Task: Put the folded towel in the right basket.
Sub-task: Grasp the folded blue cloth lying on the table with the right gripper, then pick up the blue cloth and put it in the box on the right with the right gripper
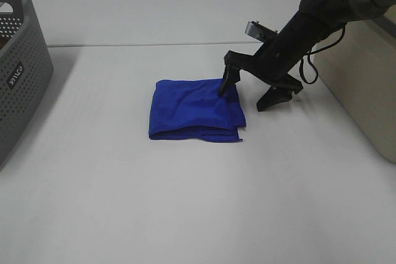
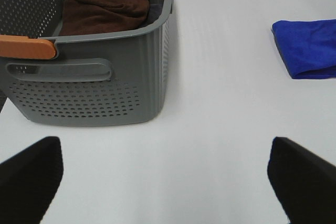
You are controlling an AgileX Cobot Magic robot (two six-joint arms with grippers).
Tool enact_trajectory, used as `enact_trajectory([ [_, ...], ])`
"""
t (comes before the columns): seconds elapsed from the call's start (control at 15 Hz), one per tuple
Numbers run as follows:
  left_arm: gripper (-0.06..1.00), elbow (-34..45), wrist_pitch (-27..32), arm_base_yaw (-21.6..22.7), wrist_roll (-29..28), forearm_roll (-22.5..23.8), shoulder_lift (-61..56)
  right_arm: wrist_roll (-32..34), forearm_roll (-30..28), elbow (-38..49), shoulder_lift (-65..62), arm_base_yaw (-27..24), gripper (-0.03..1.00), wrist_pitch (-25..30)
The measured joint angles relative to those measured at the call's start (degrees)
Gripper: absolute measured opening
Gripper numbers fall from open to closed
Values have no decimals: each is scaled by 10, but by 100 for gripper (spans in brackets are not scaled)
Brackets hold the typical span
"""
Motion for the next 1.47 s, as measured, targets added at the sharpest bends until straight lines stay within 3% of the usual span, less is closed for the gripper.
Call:
enact_trajectory([
  [0.2, 99, 0, 0, 0, 0, 0, 0, -1, 69, -7, 22, 2, 89, -2],
  [0.4, 99, 0, 0, 0, 0, 0, 0, -23, 184, -12, 54, 42, 76, -4],
  [0.53, 99, 0, 0, 0, 0, 1, 0, -28, 209, -12, 66, 76, 54, -23],
  [0.67, 99, 0, 0, 0, 0, 2, 0, -29, 208, -11, 74, 84, 15, -39],
  [0.73, 99, 0, 0, 0, 0, 2, 0, -30, 208, -11, 74, 85, 10, -39],
  [1.13, 99, 0, 0, 0, 0, 4, 0, -37, 179, -14, 60, 87, 9, -41],
  [1.27, 99, 0, 0, 0, 0, 4, 0, -42, 147, -44, 39, 87, 9, -8],
  [1.47, 99, 0, 0, 0, 0, 4, 0, -42, 143, -140, -24, 64, 9, 84],
])
